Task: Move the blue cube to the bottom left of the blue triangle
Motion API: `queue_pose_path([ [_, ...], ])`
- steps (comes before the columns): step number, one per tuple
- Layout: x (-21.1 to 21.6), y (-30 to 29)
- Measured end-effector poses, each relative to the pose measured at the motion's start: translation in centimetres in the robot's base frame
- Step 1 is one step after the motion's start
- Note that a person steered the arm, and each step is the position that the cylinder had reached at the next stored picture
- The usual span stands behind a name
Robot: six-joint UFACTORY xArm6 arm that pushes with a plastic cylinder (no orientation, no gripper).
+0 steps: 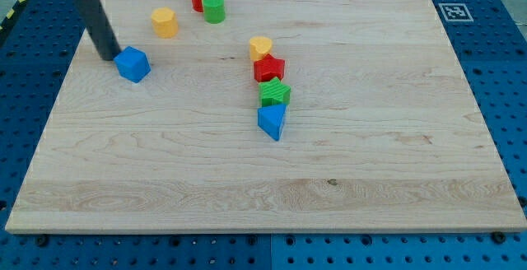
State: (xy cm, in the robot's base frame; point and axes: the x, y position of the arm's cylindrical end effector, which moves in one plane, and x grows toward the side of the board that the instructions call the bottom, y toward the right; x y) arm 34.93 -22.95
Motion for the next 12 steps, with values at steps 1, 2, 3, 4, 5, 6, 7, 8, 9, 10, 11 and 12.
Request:
queue_pose_path([
  [1,3.0,8.7],
  [2,10.4,15.9],
  [3,8.8,15.5],
  [4,5.8,12.6],
  [5,2.7,8.4],
  [6,1.7,3.7],
  [7,6.0,4.7],
  [8,12.5,10.7],
  [9,14.1,12.6],
  [10,11.3,8.5],
  [11,7.0,5.3],
  [12,6.0,7.2],
])
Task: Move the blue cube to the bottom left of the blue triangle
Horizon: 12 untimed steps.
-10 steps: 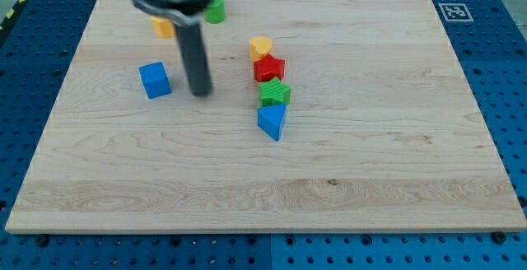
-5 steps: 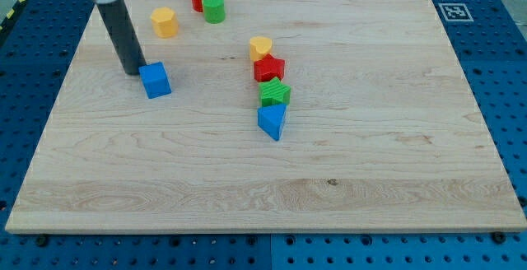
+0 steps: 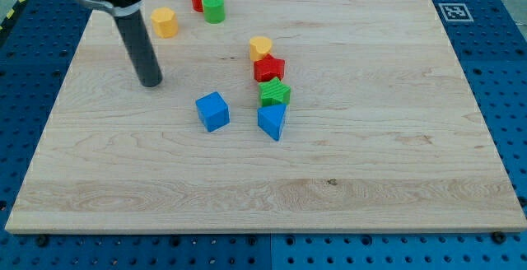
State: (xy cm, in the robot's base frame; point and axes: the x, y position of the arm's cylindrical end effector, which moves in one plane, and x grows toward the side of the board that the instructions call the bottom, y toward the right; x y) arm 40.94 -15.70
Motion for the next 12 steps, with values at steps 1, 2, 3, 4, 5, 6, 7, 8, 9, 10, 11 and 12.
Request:
queue_pose_path([
  [1,2.4,5.7],
  [2,4.6,10.3],
  [3,6.9,10.9],
  [4,6.3,8.4],
  [5,5.2,4.0],
  [6,6.4,2.6],
  [7,8.9,5.4],
  [8,9.8,8.3],
  [9,10.7,10.0],
  [10,12.5,11.0],
  [11,13.9,11.6],
  [12,14.1,10.3],
])
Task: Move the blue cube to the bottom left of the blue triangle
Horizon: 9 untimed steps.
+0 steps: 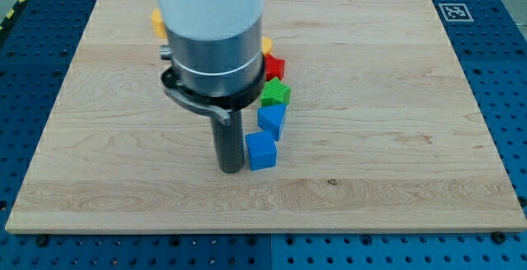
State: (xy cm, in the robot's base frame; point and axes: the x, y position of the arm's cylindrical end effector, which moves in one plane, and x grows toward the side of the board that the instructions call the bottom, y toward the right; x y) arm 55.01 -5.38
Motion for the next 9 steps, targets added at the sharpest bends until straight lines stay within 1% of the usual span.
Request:
queue_pose_path([
  [1,1.9,-0.7],
  [4,2.7,3.2],
  [6,1.1,4.1],
  [9,1.7,4.1],
])
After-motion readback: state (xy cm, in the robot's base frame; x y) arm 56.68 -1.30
